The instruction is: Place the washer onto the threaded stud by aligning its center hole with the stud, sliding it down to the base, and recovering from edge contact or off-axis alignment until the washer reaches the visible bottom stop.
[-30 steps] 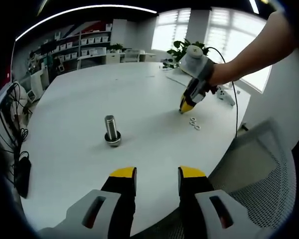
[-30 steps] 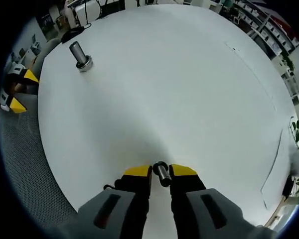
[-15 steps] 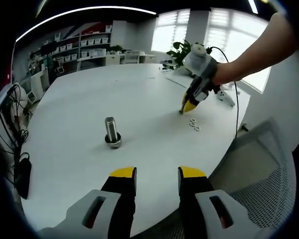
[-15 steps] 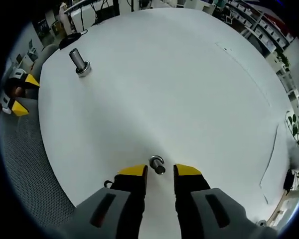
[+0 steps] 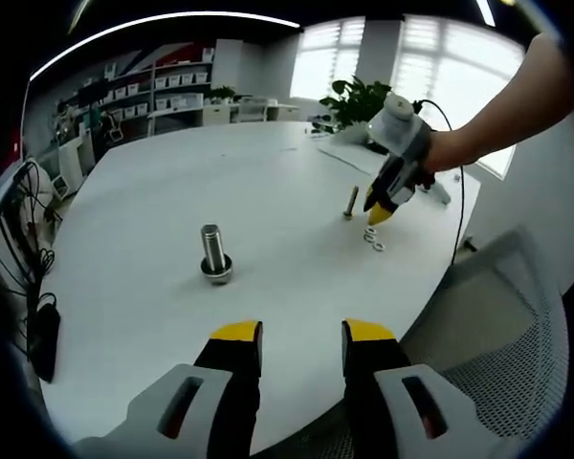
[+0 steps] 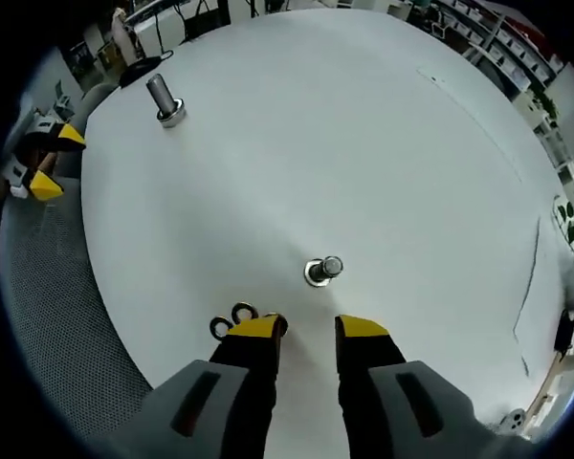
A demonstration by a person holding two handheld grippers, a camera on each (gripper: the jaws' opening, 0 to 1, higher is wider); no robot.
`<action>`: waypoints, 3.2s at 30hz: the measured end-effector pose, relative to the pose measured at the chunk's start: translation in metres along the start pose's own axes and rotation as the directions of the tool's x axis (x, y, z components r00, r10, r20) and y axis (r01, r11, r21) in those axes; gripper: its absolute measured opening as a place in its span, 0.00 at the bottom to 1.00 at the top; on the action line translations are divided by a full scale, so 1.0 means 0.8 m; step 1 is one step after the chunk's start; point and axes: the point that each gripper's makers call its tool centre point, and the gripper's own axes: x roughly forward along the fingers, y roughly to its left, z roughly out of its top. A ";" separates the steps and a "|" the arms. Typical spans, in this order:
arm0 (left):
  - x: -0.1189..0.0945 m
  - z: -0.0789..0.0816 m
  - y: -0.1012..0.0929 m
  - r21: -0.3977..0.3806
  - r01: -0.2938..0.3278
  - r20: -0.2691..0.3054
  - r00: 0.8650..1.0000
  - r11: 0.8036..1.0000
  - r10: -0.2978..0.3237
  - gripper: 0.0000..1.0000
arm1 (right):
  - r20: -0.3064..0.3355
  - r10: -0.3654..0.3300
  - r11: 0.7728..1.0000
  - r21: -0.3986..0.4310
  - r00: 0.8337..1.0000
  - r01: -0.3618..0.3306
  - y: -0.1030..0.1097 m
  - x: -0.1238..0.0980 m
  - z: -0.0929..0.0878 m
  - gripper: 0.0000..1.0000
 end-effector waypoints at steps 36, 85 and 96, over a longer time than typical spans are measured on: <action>0.002 -0.003 -0.003 0.006 0.007 -0.015 1.000 1.000 -0.007 0.31 | -0.113 0.047 0.997 -0.052 0.992 -0.054 0.011 0.010 -0.006 0.17; 0.000 -0.005 0.006 -0.010 -0.016 -0.020 1.000 1.000 0.016 0.29 | -0.145 0.025 0.999 -0.017 0.989 -0.028 0.012 0.006 -0.007 0.14; 0.000 -0.005 0.006 -0.011 -0.019 -0.020 1.000 1.000 0.018 0.29 | -0.090 0.036 0.999 0.035 0.995 -0.033 0.010 0.007 -0.006 0.14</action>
